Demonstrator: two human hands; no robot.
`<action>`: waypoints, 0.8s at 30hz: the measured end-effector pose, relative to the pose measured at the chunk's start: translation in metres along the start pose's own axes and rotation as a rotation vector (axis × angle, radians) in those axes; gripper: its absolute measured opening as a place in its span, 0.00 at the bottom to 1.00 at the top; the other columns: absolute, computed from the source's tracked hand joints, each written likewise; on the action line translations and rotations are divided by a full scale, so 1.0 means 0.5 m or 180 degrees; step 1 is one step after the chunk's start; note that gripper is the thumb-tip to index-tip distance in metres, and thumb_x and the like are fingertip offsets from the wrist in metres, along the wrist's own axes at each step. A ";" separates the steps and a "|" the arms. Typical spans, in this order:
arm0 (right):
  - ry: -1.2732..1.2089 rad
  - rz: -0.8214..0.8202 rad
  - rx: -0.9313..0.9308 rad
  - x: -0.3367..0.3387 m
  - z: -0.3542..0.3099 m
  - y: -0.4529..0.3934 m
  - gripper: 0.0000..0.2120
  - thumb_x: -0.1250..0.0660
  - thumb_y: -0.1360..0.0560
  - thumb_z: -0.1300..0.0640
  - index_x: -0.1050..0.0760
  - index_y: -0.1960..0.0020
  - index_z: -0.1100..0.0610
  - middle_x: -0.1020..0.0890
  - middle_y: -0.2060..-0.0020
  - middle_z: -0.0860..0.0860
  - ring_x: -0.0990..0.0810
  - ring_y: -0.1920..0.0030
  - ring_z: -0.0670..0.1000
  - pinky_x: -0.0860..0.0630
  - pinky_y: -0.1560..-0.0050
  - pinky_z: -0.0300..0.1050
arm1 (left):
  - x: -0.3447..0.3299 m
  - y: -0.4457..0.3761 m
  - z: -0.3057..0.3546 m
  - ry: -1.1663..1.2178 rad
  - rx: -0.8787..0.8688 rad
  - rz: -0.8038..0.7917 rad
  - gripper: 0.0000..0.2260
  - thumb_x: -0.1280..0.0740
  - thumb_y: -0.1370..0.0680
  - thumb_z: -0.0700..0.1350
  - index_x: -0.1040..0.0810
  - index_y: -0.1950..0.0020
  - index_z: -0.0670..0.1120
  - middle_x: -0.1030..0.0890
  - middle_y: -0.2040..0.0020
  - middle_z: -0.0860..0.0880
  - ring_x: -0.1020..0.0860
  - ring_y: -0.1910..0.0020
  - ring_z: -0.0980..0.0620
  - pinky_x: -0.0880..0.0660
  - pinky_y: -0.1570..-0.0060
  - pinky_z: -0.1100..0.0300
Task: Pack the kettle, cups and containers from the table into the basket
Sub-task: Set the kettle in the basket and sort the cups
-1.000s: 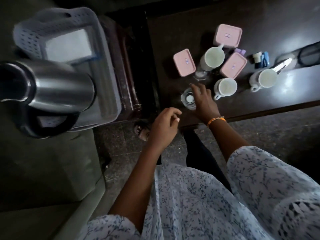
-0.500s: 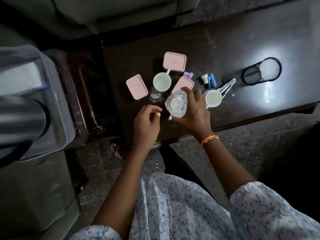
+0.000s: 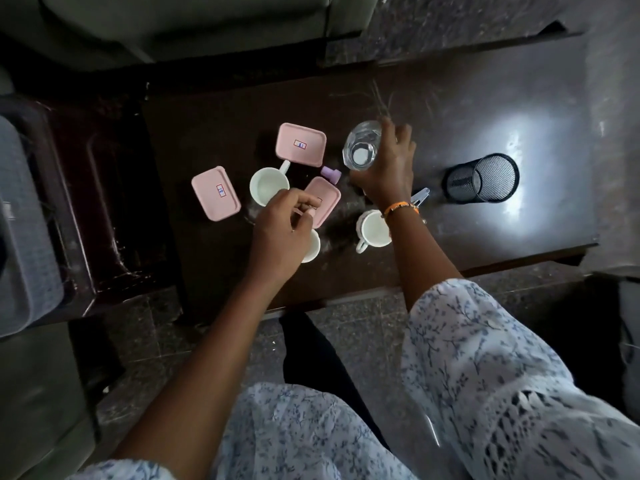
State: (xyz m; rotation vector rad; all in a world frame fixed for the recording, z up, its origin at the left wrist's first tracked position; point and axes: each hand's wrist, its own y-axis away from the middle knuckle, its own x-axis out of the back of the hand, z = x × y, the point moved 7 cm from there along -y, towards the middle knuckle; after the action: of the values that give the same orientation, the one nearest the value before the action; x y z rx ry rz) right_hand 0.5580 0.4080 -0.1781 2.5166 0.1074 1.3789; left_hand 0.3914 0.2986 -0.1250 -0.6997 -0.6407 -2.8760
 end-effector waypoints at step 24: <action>-0.0173 -0.0136 0.0680 -0.044 -0.193 0.126 0.09 0.35 0.27 0.60 0.20 0.49 0.61 0.17 0.51 0.59 0.18 0.52 0.60 0.22 0.52 0.53 | 0.170 0.041 -0.047 0.0453 0.0140 0.0575 0.07 0.37 0.25 0.36 0.22 0.53 0.47 0.21 0.56 0.56 0.22 0.57 0.60 0.27 0.55 0.69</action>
State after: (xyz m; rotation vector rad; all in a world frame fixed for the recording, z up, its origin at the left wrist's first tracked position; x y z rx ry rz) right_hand 0.4614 0.3623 -0.1297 2.7048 0.3115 1.3455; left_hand 0.3108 0.2691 -0.0969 -0.5127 -0.5874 -2.7066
